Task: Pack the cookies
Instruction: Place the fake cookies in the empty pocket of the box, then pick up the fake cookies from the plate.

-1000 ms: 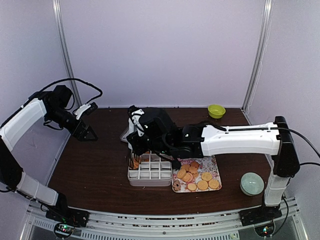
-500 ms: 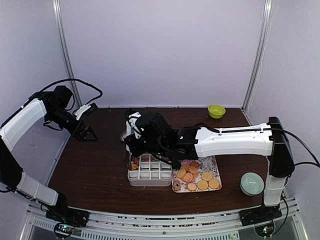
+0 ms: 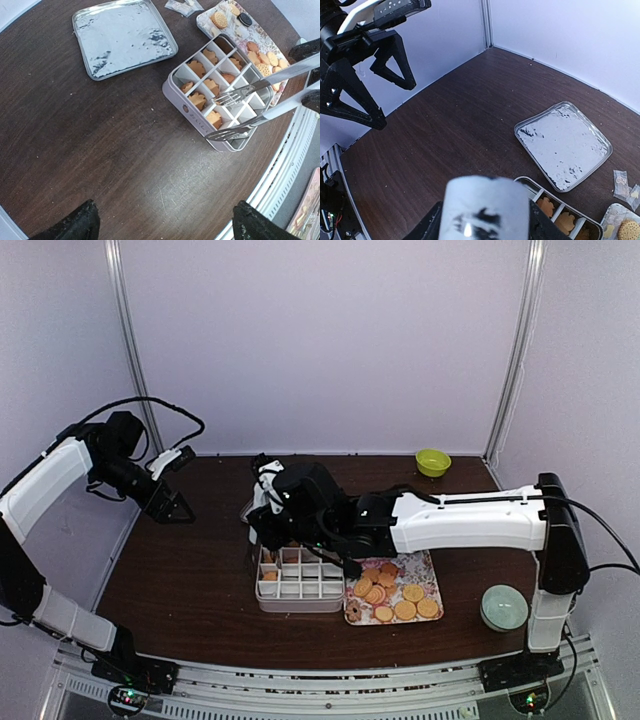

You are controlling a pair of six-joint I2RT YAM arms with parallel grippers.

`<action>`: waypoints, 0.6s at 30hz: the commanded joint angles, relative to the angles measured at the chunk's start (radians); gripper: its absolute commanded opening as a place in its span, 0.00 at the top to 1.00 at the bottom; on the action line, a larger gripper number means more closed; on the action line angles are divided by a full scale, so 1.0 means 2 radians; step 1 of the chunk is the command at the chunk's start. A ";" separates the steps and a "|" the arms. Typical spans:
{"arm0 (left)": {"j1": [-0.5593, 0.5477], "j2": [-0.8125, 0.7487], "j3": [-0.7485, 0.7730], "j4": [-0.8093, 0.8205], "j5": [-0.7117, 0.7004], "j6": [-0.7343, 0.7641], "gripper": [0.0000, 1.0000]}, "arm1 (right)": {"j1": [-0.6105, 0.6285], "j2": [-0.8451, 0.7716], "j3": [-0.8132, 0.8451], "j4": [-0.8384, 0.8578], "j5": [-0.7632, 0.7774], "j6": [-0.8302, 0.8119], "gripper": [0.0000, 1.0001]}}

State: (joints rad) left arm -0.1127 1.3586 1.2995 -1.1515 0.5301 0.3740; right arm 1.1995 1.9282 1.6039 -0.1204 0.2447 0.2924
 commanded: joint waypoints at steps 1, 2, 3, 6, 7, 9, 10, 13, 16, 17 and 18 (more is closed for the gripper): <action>0.004 -0.012 -0.004 -0.001 0.012 -0.003 0.05 | -0.003 -0.040 -0.007 0.013 0.023 -0.005 0.51; 0.004 -0.012 -0.004 -0.001 0.013 -0.003 0.05 | -0.004 -0.049 -0.014 0.016 0.026 -0.005 0.52; 0.004 -0.012 -0.004 -0.001 0.013 -0.003 0.05 | -0.006 -0.058 -0.022 0.019 0.029 -0.003 0.54; 0.004 -0.010 -0.003 -0.001 0.015 -0.003 0.05 | -0.015 -0.091 -0.053 0.031 0.034 0.003 0.62; 0.004 -0.010 -0.003 -0.001 0.016 -0.003 0.05 | -0.017 -0.103 -0.069 0.035 0.034 0.005 0.65; 0.004 -0.009 -0.002 -0.001 0.017 -0.003 0.05 | -0.021 -0.124 -0.089 0.042 0.036 0.008 0.70; 0.004 -0.009 -0.002 -0.001 0.018 -0.002 0.05 | -0.024 -0.133 -0.099 0.044 0.036 0.009 0.71; 0.004 -0.006 -0.002 -0.001 0.019 -0.002 0.05 | -0.027 -0.166 -0.126 0.044 0.043 0.011 0.75; 0.004 -0.004 -0.002 -0.001 0.021 -0.003 0.05 | -0.035 -0.198 -0.153 0.042 0.046 0.018 0.77; 0.004 -0.004 -0.001 -0.001 0.021 -0.003 0.05 | -0.037 -0.212 -0.164 0.039 0.048 0.021 0.77; 0.004 -0.004 -0.001 -0.001 0.021 -0.002 0.05 | -0.040 -0.226 -0.175 0.034 0.049 0.022 0.77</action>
State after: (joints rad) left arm -0.1127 1.3529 1.2980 -1.1534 0.5484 0.3740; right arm 1.1358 1.5711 1.3117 -0.0681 0.3077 0.3134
